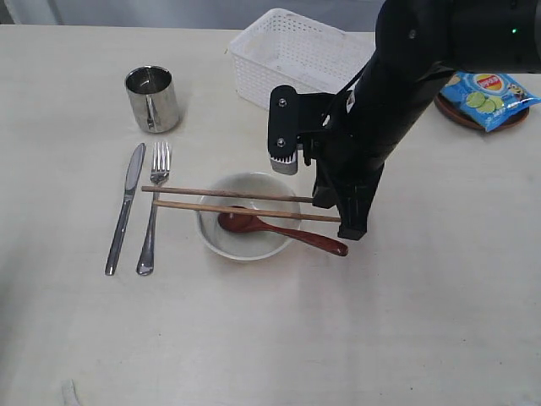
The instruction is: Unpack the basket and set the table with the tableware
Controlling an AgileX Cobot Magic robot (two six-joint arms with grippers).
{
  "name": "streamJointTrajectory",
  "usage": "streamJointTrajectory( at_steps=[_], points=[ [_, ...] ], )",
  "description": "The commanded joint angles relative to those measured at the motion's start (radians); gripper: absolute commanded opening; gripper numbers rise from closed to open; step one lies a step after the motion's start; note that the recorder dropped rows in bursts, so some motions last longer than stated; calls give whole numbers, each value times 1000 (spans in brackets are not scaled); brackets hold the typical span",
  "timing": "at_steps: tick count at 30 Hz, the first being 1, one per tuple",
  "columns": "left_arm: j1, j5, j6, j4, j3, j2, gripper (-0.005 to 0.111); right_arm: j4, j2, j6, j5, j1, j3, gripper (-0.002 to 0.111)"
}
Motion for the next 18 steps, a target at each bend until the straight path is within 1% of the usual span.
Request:
streamJointTrajectory(
  at_steps=[1, 18],
  points=[
    [-5, -1, -2, -3, 2, -2, 0, 6, 1, -8, 12, -4, 1, 0],
    [-5, -1, -2, -3, 2, -2, 0, 15, 1, -9, 24, -4, 1, 0]
  ],
)
